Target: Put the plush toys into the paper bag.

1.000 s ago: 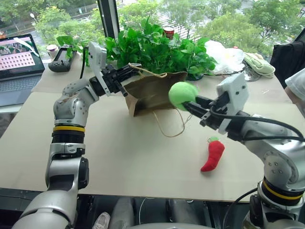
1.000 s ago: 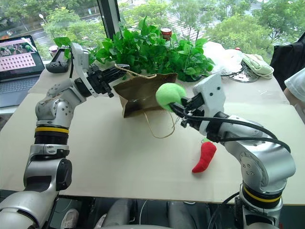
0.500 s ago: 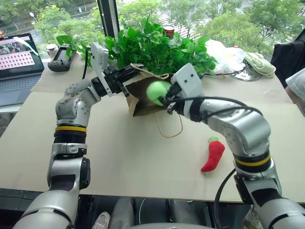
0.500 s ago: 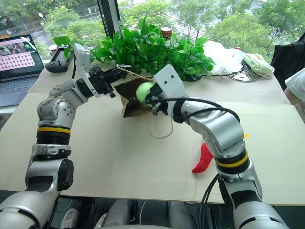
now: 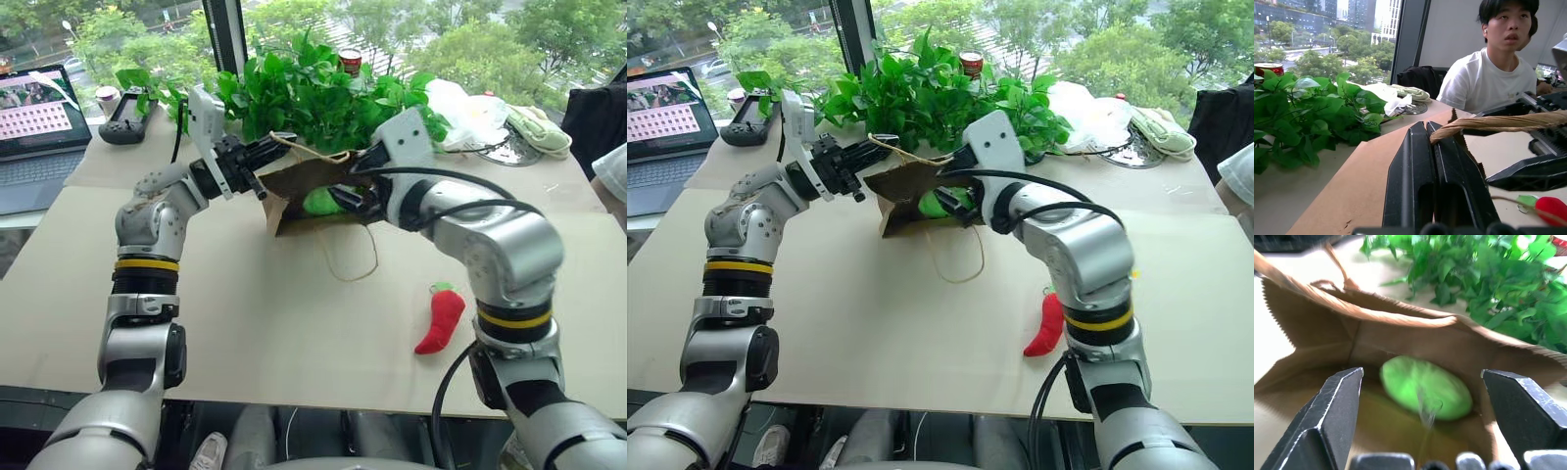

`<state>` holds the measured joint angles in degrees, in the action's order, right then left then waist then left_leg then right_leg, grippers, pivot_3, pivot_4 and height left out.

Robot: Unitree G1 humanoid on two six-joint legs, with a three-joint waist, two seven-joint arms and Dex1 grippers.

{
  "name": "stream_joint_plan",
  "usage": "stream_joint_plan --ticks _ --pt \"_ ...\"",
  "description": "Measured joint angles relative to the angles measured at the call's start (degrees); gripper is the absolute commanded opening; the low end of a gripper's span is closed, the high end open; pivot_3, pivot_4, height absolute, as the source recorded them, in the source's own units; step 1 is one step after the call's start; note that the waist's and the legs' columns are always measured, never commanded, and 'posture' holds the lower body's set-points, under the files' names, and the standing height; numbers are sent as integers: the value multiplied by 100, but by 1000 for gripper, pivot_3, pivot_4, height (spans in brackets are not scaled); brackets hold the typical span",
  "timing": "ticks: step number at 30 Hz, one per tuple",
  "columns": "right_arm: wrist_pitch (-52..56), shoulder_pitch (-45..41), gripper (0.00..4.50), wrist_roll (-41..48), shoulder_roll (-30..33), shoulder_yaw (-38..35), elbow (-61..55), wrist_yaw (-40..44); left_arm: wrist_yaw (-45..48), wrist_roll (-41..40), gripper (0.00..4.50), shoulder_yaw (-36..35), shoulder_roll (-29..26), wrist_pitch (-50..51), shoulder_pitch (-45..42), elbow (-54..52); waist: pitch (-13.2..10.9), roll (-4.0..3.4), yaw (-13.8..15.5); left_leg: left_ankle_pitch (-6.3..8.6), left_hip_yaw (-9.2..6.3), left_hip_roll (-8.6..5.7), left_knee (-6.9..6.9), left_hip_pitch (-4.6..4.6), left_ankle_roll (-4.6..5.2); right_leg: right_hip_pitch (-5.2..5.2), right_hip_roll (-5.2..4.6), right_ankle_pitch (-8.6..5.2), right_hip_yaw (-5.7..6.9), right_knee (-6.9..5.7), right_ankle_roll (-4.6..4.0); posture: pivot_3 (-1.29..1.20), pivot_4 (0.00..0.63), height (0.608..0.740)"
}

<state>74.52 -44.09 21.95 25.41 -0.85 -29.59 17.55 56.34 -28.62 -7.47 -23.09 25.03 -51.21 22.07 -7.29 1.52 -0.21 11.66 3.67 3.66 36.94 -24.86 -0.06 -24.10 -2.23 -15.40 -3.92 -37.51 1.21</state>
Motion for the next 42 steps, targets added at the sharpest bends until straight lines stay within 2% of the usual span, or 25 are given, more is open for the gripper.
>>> stream_joint_plan --ticks 5,10,15,22,25,34,38,42 --pt "976 1109 4371 300 1115 -811 -847 377 22 1 0 -16 -32 4 9 17 0 0 17 0 1 -1 0 0 0 -1 -2 0 0 7 0 0 150 713" --pt "1662 2508 4371 280 1348 -1084 -1396 265 58 0 0 -5 -17 9 11 16 0 0 -50 -1 0 0 -1 11 0 5 2 -2 -3 35 0 0 150 713" --pt "1759 3591 4371 117 896 -1315 -1905 -211 69 1 0 -3 -23 14 10 23 0 0 -75 -7 0 -2 1 18 0 8 2 -2 -8 31 1 0 150 713" --pt "1759 4153 4371 -20 -257 -1370 -2340 -917 107 2 0 -4 -48 17 10 34 0 0 -67 -10 -3 -3 3 21 -2 12 3 -2 -8 30 2 0 150 713" --pt "1759 4237 3645 -103 -529 -1160 -2331 -1178 119 1 0 -2 -48 17 9 48 0 0 -66 -10 -3 -4 3 21 -2 12 2 -2 -8 31 1 0 150 713" --pt "1760 4111 516 -314 -263 -974 -2318 -1403 141 2 0 0 -48 17 9 117 0 0 -72 -10 -3 -5 3 21 -2 13 2 -2 -8 31 1 0 150 713" --pt "1759 3581 516 -308 190 -993 -2336 -1236 151 2 0 20 -48 17 8 118 0 0 -72 -10 -4 -5 1 23 -1 13 3 -2 -8 31 1 0 150 713" --pt "1757 3137 516 -162 754 -1155 -2392 -732 160 2 0 24 -51 19 8 118 0 0 -60 -10 -5 -7 1 19 -1 13 2 -2 -8 34 1 0 150 713"
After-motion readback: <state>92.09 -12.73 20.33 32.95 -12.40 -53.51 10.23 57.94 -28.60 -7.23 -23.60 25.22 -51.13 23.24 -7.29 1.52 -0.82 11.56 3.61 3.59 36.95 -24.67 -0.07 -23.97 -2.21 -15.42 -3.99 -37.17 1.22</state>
